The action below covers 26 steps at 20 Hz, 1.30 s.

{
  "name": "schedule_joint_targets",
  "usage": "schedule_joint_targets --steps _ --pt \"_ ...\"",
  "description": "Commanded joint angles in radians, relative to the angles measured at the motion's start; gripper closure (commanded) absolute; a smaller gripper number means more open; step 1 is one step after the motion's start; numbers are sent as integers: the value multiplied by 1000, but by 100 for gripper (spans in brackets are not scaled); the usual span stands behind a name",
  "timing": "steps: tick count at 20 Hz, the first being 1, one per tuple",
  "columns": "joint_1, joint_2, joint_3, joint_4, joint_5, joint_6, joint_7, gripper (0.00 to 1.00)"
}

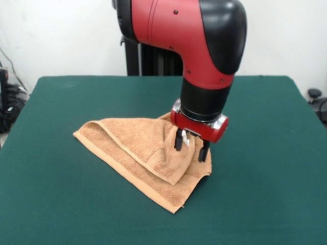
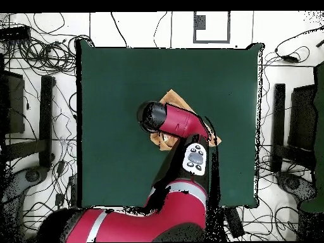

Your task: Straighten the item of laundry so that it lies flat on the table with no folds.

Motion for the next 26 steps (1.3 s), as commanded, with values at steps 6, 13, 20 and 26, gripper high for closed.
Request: schedule_joint_targets --steps 6,13,20,26 --pt "16 14 118 52 -27 31 83 0" --pt "0 41 129 43 -40 7 61 0" --pt "-13 72 145 24 -46 -9 43 0" --pt "-13 83 147 20 -49 -15 42 0"
